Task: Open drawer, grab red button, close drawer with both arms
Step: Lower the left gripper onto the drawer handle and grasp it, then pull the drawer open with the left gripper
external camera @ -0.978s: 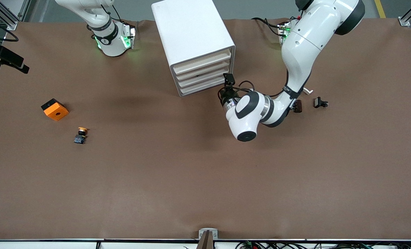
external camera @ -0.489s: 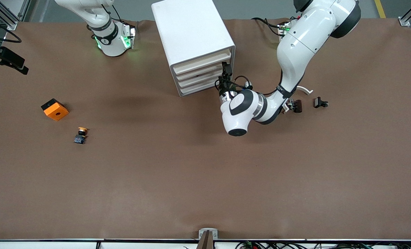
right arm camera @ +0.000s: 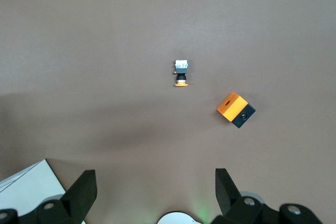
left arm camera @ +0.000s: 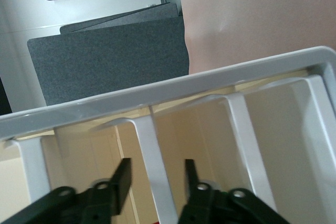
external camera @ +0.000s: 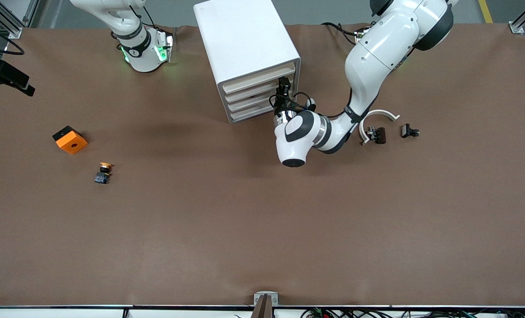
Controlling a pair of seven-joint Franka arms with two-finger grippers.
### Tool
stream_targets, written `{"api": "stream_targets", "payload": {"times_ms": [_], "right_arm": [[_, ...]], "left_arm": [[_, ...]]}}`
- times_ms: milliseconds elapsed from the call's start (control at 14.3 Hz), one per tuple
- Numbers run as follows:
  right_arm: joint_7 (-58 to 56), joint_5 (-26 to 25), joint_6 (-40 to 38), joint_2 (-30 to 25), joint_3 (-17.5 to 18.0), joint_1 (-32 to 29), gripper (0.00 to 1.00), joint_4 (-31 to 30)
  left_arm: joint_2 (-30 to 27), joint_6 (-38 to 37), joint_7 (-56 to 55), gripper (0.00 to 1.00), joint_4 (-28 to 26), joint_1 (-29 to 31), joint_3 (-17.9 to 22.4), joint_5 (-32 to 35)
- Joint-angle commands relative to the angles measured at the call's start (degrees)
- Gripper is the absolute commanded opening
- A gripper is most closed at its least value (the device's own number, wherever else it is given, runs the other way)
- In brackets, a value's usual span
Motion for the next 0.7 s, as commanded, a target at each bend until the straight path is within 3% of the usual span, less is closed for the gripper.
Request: {"api": "stream_targets", "payload": {"times_ms": [0, 70, 349, 629], "right_arm": [[0.6, 1.3, 0.6, -1.6, 0.0, -0.3, 1.00, -1.3], [0.6, 1.3, 0.6, -1.6, 0.1, -0.3, 1.00, -1.4], [0.6, 1.3, 0.6, -1.2, 0.0, -0.3, 1.00, -0.9], [0.7, 1.3, 0.5, -1.0, 0.0, -0.4, 1.00, -0.2]], "left_arm": [[0.1, -0.6, -0.9, 0.22, 0.1, -0.6, -0.2, -1.3], [0.1, -0.6, -0.9, 0.18, 0.2, -0.6, -0.2, -1.3], [0.7, -0.3, -0.8, 0.17, 0.8, 0.9, 1.5, -1.9], [1.0, -0.2, -0.2, 0.17, 2.2, 0.9, 5.8, -2.1]]}}
